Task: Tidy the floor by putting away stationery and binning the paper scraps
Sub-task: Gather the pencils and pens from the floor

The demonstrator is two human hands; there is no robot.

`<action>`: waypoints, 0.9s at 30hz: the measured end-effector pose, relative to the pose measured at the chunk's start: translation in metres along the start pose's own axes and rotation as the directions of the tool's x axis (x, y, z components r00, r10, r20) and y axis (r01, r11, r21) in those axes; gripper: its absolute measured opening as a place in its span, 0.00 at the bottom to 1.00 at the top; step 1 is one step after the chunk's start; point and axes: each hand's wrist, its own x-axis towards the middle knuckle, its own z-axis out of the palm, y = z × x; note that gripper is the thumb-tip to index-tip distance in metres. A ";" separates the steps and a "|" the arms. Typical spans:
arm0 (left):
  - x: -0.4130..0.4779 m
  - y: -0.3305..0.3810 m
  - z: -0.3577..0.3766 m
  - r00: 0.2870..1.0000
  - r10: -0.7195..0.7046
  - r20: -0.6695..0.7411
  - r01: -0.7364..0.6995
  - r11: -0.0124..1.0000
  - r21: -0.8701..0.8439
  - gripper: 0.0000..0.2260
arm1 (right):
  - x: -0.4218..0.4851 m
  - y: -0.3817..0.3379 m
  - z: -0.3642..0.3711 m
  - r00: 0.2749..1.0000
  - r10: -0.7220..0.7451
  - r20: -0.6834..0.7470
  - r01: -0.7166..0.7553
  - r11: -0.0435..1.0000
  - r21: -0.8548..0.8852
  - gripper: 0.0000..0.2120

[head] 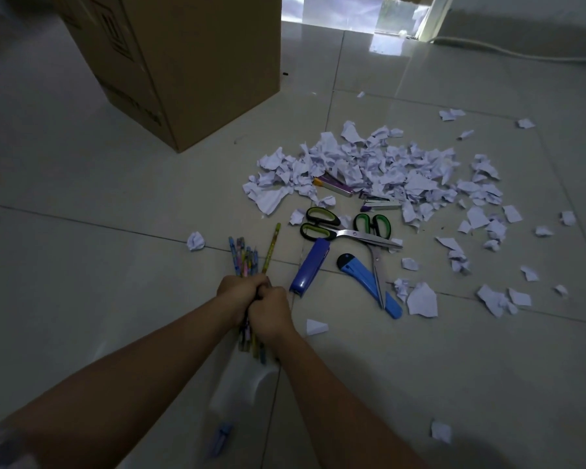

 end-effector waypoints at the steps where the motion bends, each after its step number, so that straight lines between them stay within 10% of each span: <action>1: 0.000 0.001 -0.001 1.000 -0.015 0.000 0.015 1.000 -0.021 0.08 | 0.006 0.006 0.003 0.999 0.039 -0.006 -0.039 0.999 0.038 0.09; 8: 0.006 0.006 0.002 0.999 -0.020 -0.046 0.020 1.000 0.005 0.16 | 0.001 -0.015 -0.038 0.991 0.132 0.037 -0.131 0.991 -0.040 0.08; 13: 0.005 0.004 0.002 0.999 0.049 -0.020 -0.045 0.984 0.172 0.17 | 0.010 -0.036 -0.038 0.993 -0.066 -0.093 0.027 0.929 -0.369 0.10; 21: 0.000 -0.006 -0.006 0.975 0.214 -0.051 -0.192 0.940 0.282 0.09 | 0.036 -0.048 -0.021 0.995 0.088 0.056 -0.088 0.996 0.003 0.20; 27: 0.001 -0.010 -0.005 0.961 0.261 -0.092 -0.228 0.935 0.271 0.11 | 0.038 -0.041 -0.015 0.997 0.076 0.015 -0.076 0.996 -0.036 0.18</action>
